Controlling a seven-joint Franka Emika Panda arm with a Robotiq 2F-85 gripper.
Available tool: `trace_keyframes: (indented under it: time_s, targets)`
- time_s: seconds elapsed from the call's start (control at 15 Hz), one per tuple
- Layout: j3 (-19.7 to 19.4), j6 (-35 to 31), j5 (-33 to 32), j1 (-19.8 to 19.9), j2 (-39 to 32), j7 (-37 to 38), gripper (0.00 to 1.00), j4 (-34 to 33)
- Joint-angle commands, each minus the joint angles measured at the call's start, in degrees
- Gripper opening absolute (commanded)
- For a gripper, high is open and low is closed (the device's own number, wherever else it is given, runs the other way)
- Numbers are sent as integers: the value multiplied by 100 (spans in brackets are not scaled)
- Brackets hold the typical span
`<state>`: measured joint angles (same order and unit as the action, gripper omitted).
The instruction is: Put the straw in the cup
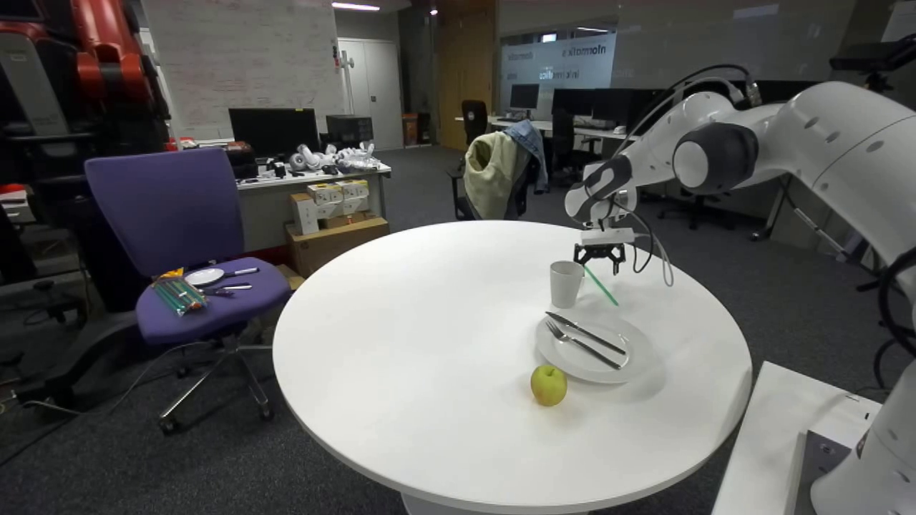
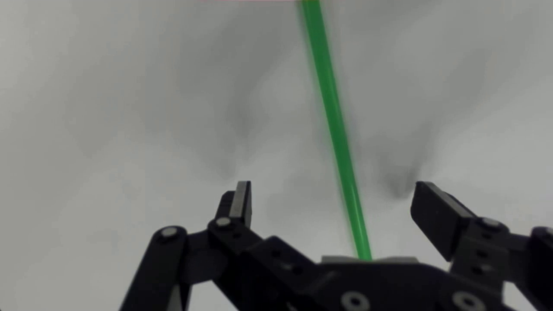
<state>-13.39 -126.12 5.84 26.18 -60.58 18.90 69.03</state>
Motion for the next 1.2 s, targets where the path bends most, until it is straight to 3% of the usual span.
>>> trace_keyframes:
  time_s: [0.0,0.2,0.27,0.4,0.6,1.0,1.13]
  targets:
    - [317,102,367,354,29,-330,100,-135]
    - [293,233,593,418,-80,-492,100,-277]
    - [283,246,628,433,-93,-531,75,-289]
    - [261,235,635,443,-114,-609,68,-305]
    - [251,269,623,445,-133,-634,42,-381]
    - [234,310,599,421,-137,-600,0,-435]
    - [227,206,548,370,-22,-430,0,-260]
